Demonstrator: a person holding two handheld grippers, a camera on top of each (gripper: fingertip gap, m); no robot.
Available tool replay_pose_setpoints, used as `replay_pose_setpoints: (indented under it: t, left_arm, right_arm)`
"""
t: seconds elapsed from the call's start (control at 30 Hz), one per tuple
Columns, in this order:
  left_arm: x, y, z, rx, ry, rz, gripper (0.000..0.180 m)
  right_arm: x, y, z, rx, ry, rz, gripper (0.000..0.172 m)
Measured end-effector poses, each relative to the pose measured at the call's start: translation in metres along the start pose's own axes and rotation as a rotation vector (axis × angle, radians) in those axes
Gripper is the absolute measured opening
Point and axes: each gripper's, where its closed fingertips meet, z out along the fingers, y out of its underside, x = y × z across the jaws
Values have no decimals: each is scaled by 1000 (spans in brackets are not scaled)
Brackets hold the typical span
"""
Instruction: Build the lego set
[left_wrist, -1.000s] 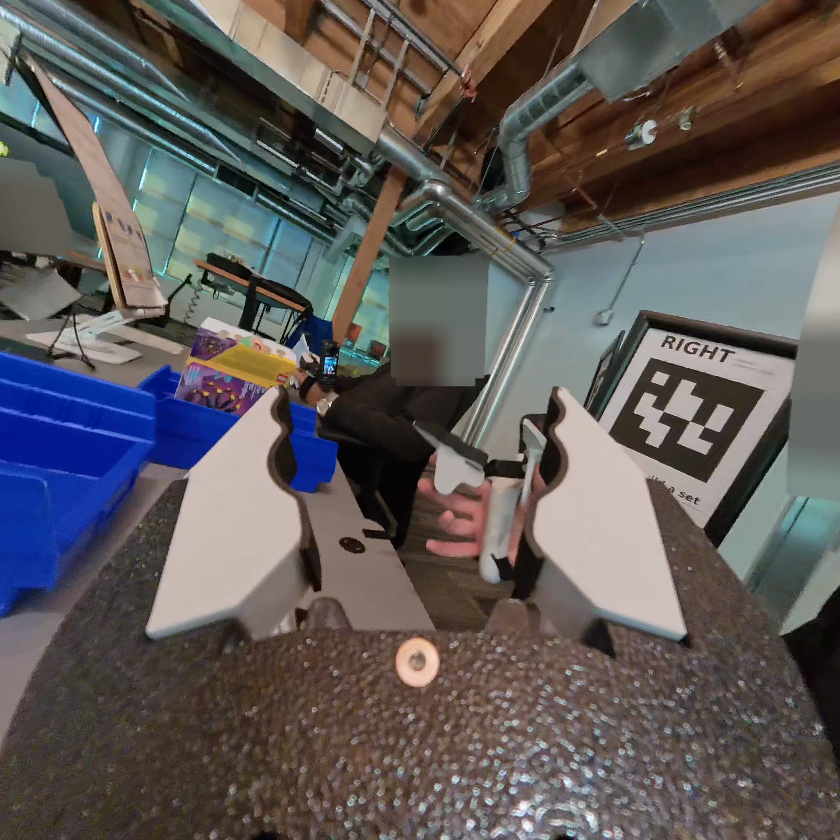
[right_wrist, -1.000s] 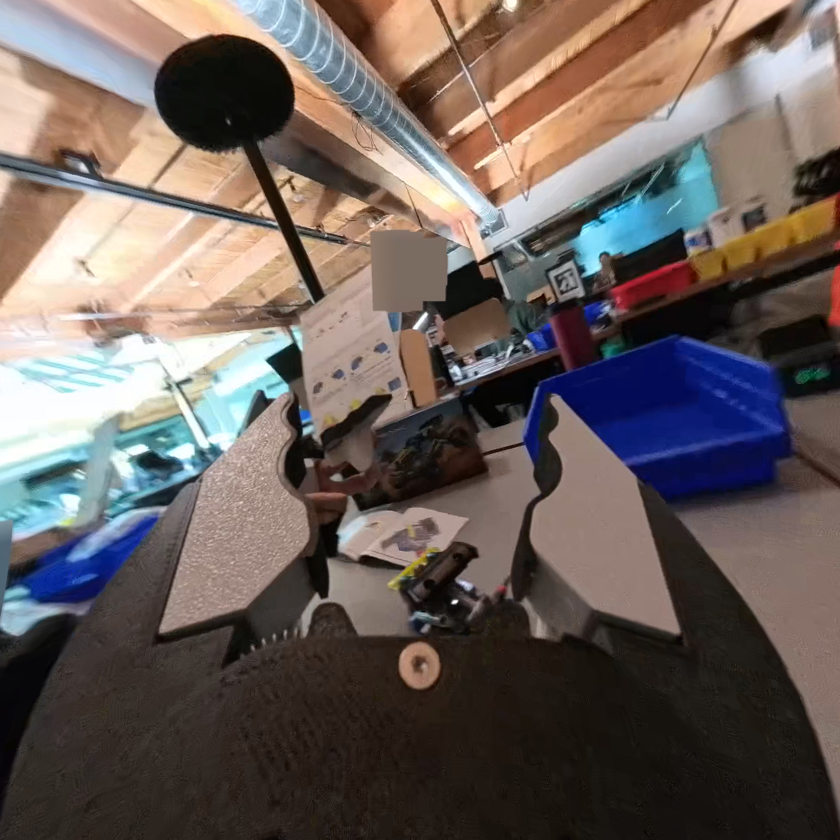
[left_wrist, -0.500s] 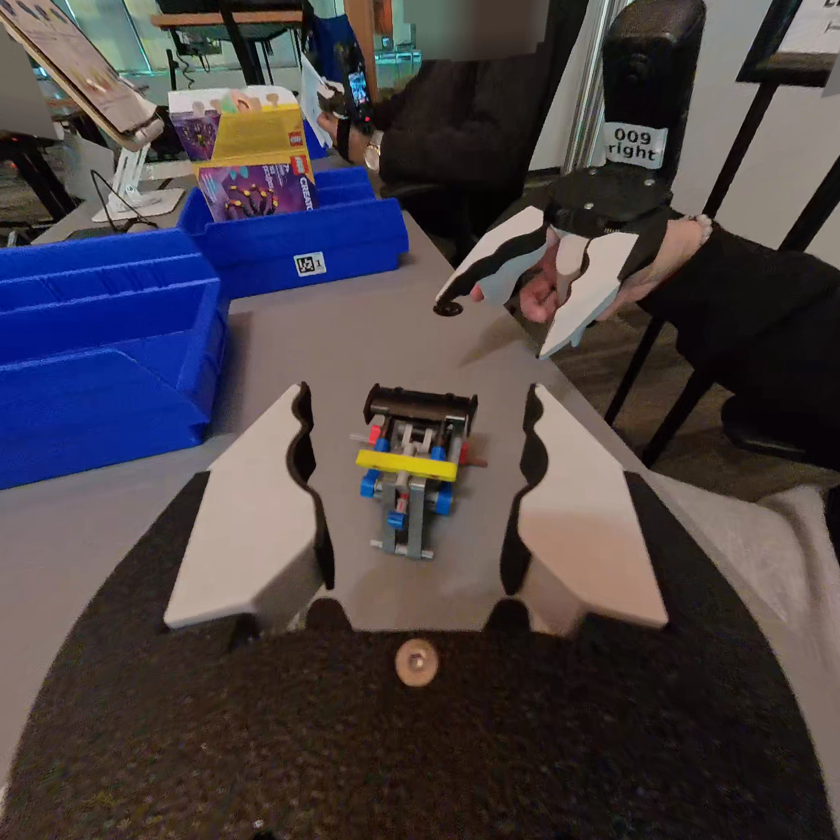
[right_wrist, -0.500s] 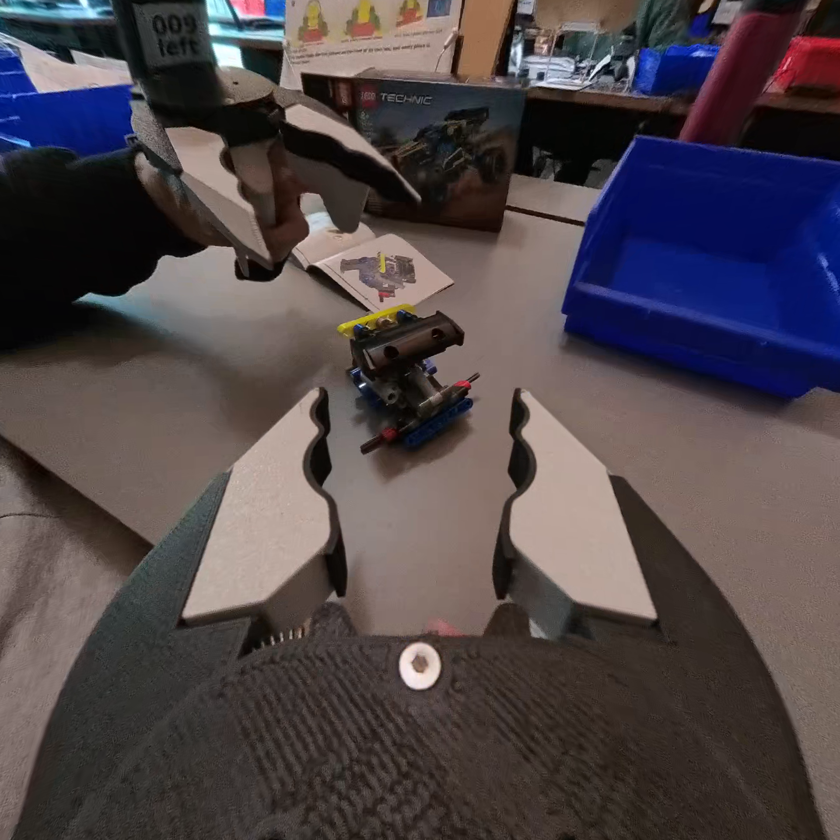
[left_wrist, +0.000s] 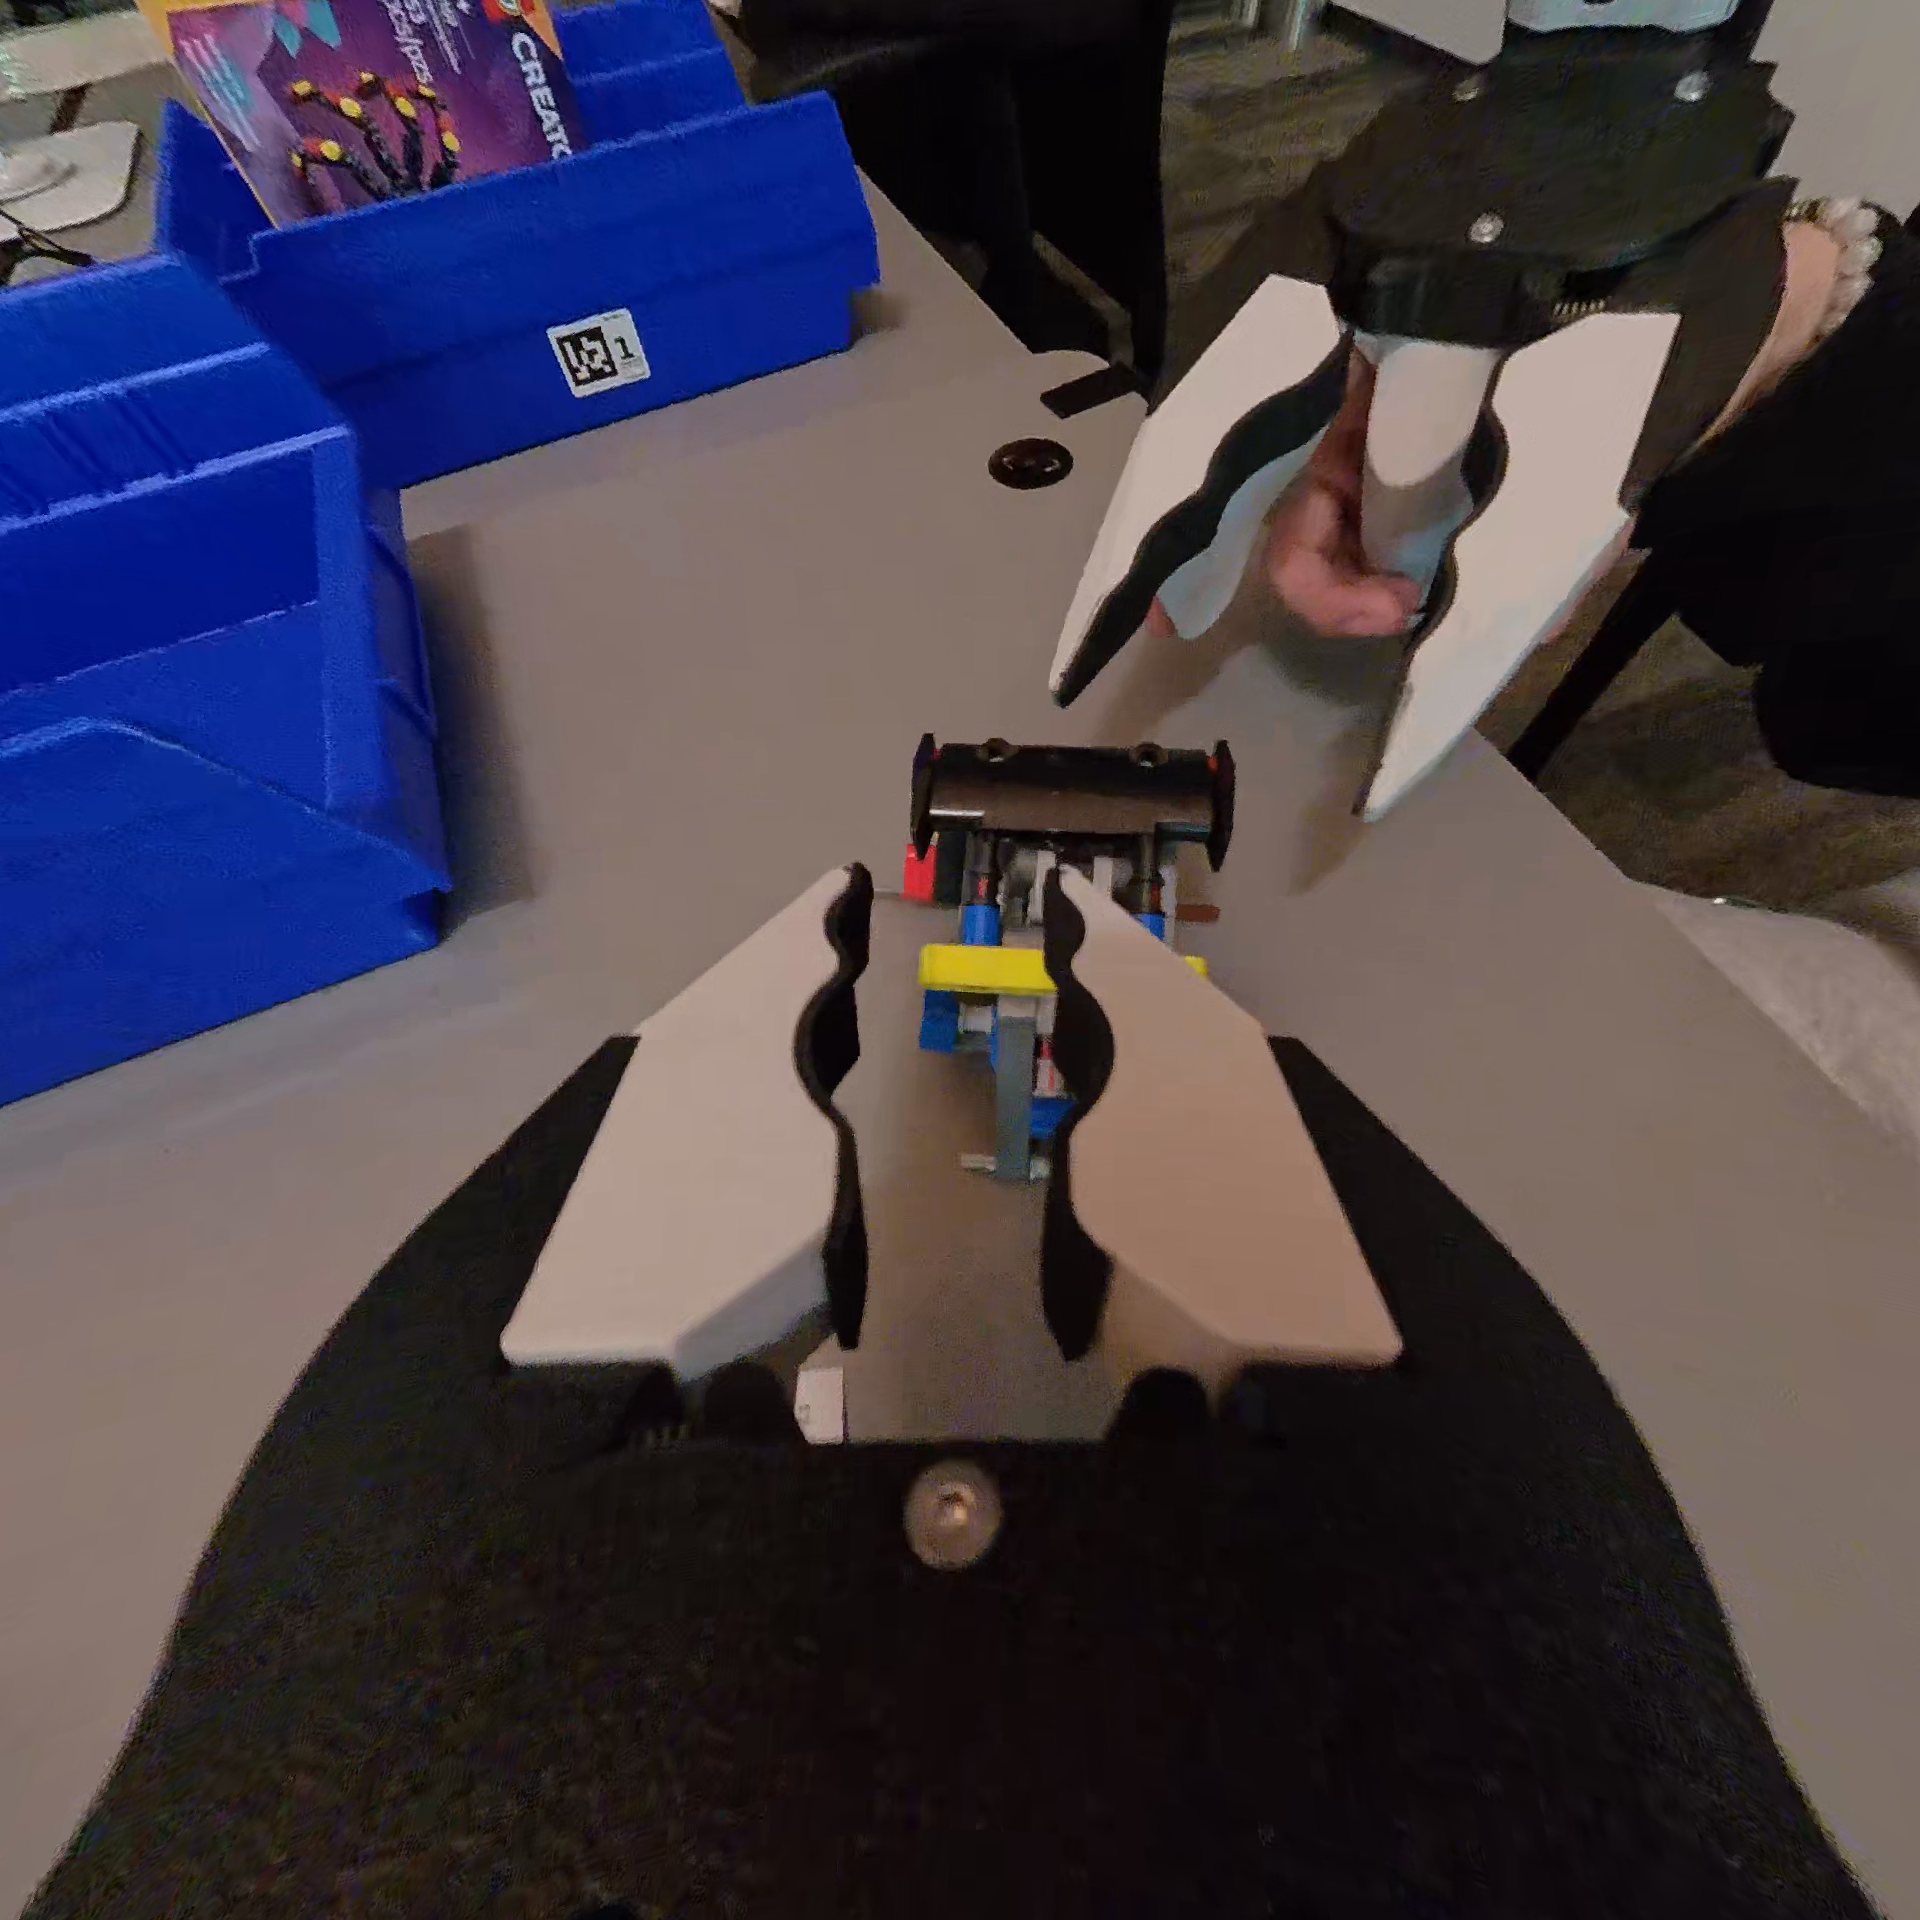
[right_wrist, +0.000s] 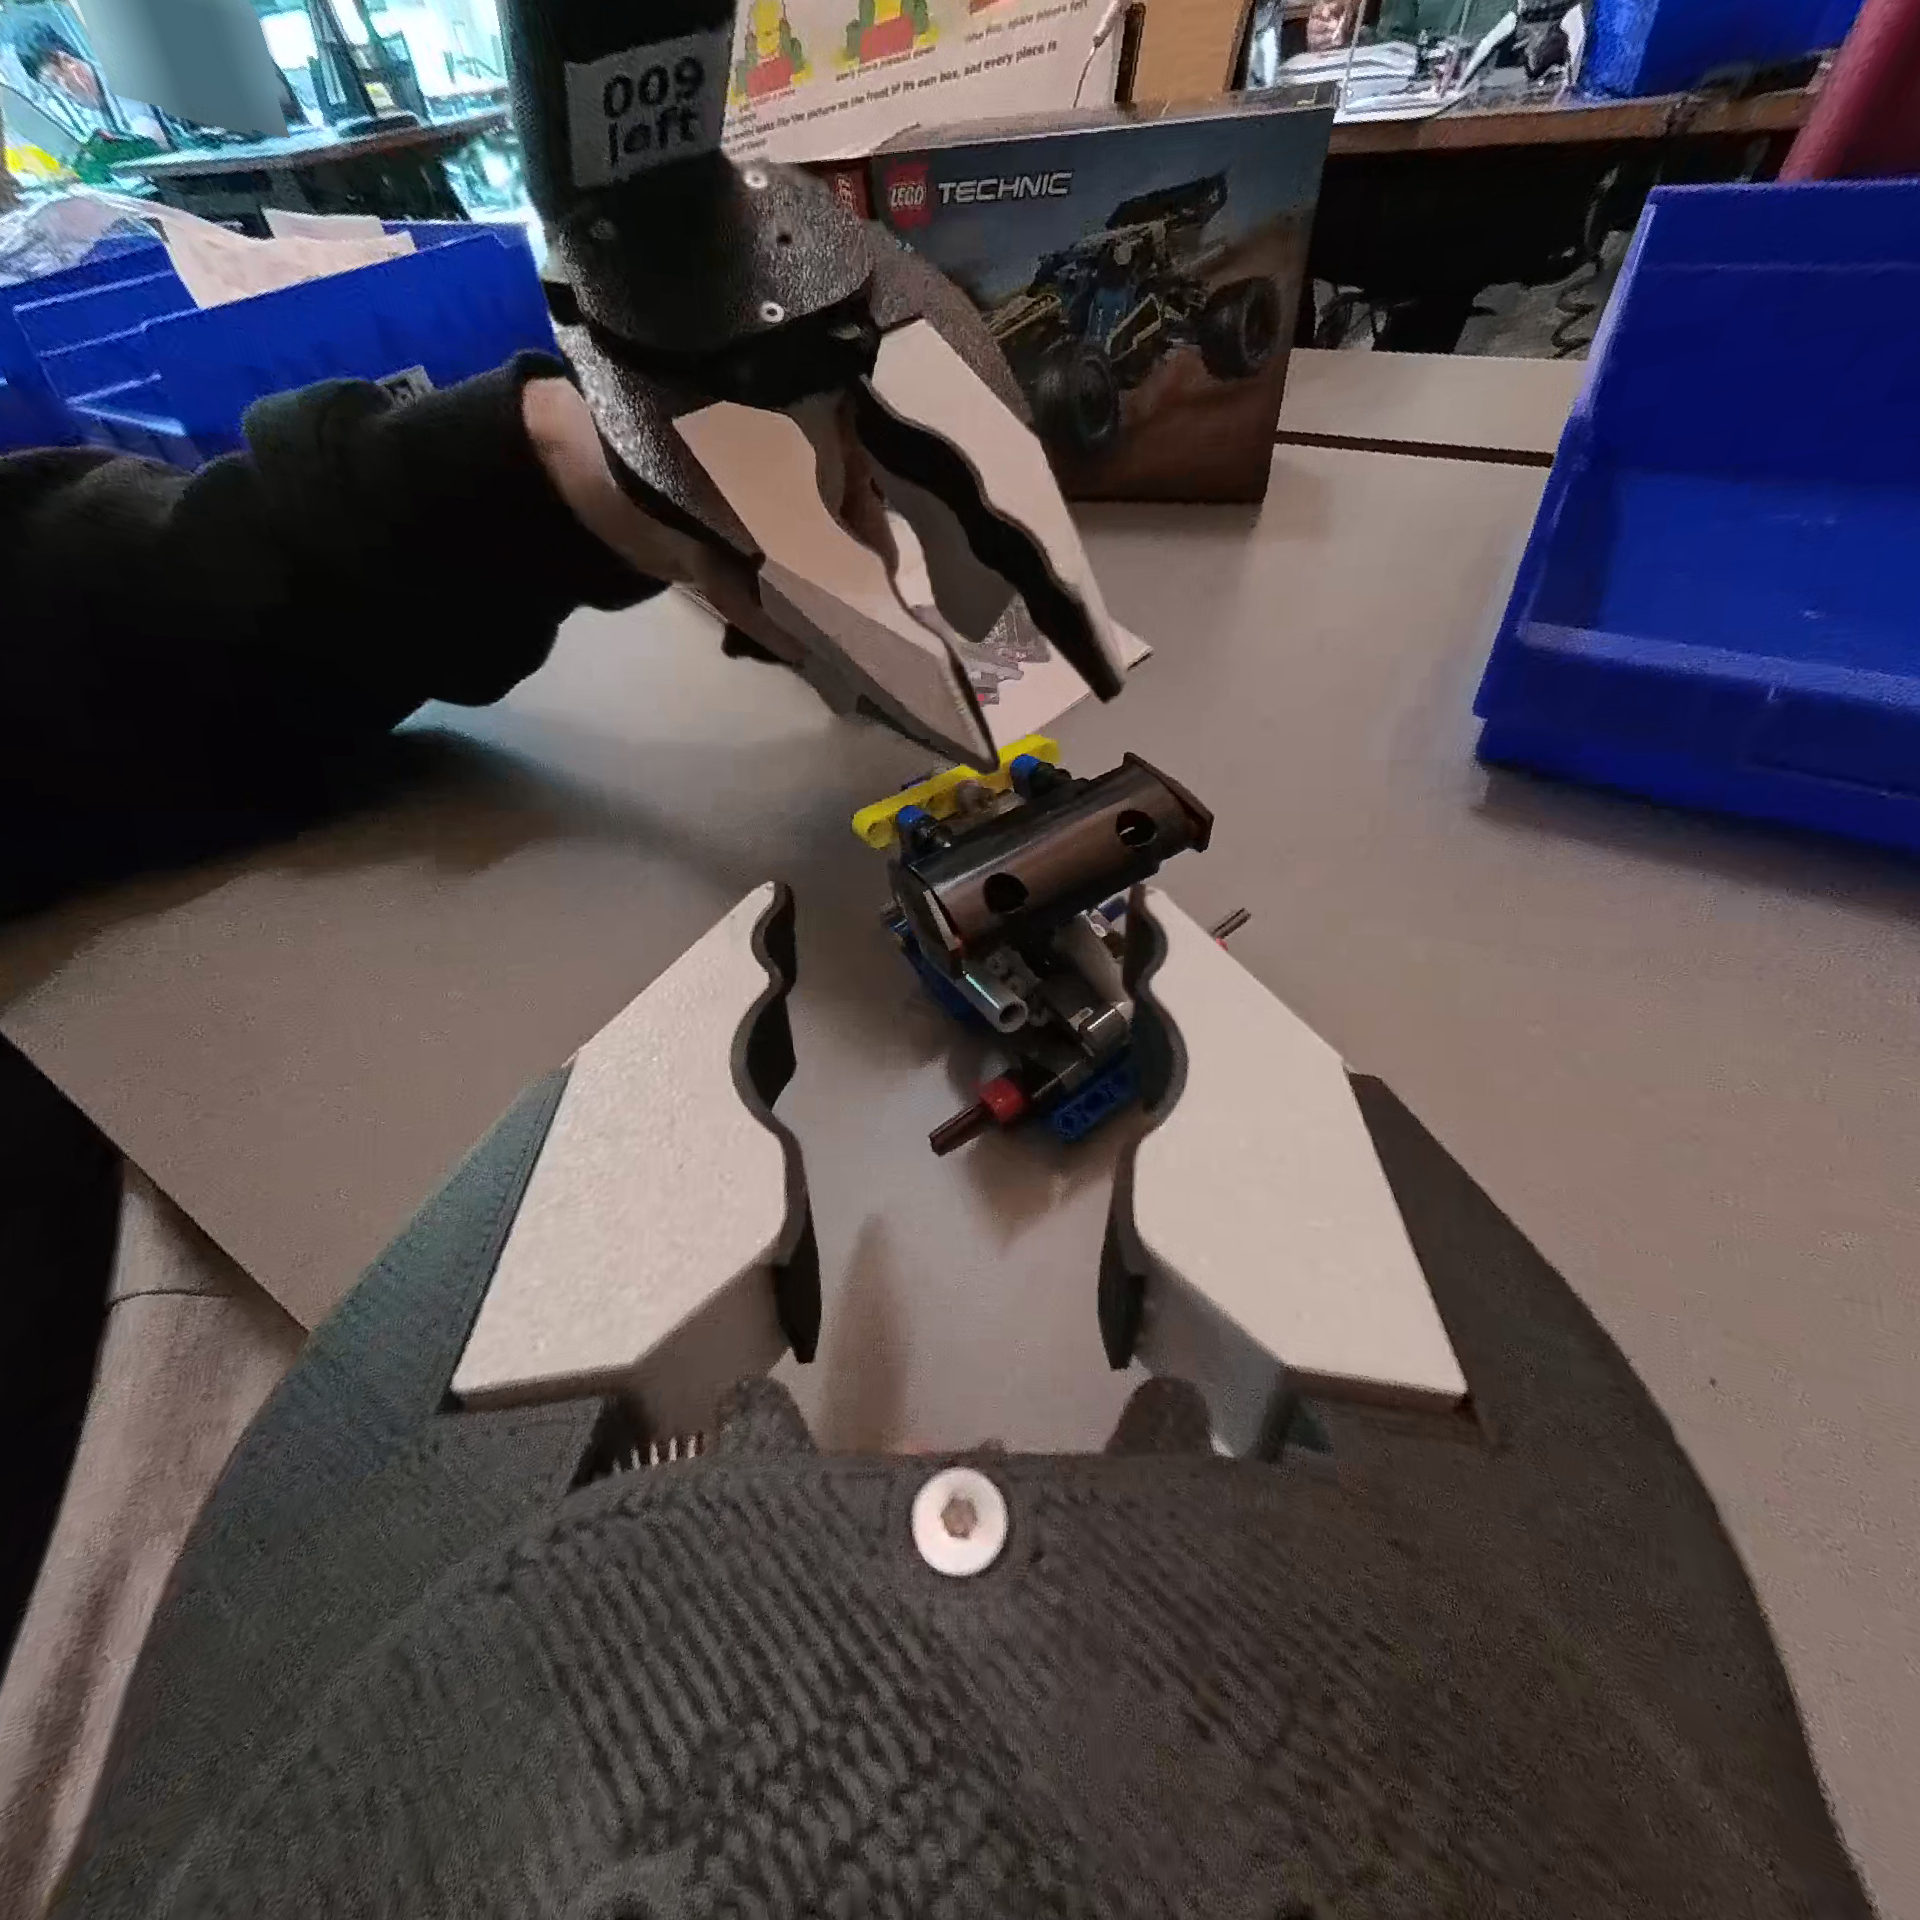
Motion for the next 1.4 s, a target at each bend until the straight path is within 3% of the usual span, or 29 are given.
replay_pose_setpoints:
  t: [0.1, 0.23, 0.37, 0.53, 0.77, 1.03, 1.3, 1.4]
  left_arm:
    - [1, 5, 4, -65, 17, 33, 29]
    - [7, 7, 8, -93, 112, -5, 9]
    - [7, 8, 11, -98, 113, -39, 3]
    - [17, 6, 3, -90, -2, 141, 3]
    - [41, 5, -12, -81, -336, 433, 3]
    - [33, 9, -26, -204, -700, 495, 3]
    - [32, 8, -27, -256, -835, 513, 3]
    - [33, 6, -27, -217, -851, 529, 3]
  right_arm:
    - [7, 2, 1, -7, 16, 34, 60]
    - [8, 7, 2, -5, -14, 103, 55]
    - [1, 1, 5, 31, -75, 191, 49]
    - [12, 10, 5, -8, -25, 297, 45]
    - [-12, 10, 18, -14, -159, 392, 38]
    - [-6, 4, 28, -109, 109, 161, 33]
    - [-3, 7, 35, -182, 317, -127, 32]
    - [-4, 7, 34, -154, 303, -100, 35]
